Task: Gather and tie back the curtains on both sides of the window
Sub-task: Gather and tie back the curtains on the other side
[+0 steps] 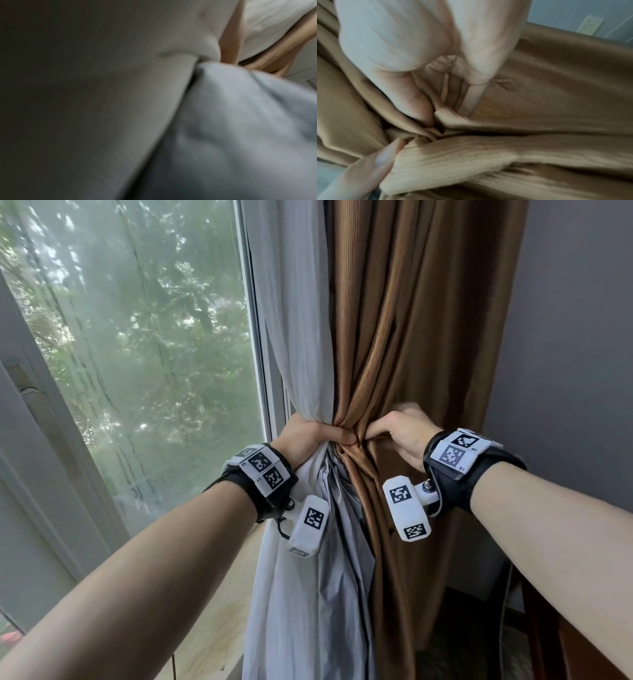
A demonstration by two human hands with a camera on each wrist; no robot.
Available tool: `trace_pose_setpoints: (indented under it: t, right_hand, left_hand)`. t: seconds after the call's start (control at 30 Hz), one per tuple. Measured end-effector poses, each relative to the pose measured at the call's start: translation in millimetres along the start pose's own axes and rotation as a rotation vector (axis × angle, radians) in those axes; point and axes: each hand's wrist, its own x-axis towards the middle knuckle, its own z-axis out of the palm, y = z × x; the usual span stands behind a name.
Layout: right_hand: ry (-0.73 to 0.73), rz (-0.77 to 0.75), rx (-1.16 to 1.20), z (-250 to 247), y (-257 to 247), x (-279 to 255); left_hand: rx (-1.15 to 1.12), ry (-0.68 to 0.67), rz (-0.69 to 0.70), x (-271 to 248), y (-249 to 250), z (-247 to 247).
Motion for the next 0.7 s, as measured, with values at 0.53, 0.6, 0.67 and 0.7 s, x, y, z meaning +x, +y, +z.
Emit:
trace_pose_setpoints:
  t: [0.53,0.6,0.67,0.7]
  right_hand:
    - [-0.101,0.054,0.136,-5,-4,9]
    - [0.014,0.042,0.125,-10,-3,14]
    - [0.138,0.044,0.079,-15,0,19]
    - [0.158,0.053,0.052,-18,3,22]
  left_hand:
    - [-0.018,-0.1,0.016,-2,3,-5]
    - [-0.01,-0.085,0.018,-2,3,-4]
    - [-0.014,-0.102,0.016,-3,3,-5]
    - [-0.012,-0.115,0.011,-3,3,-5]
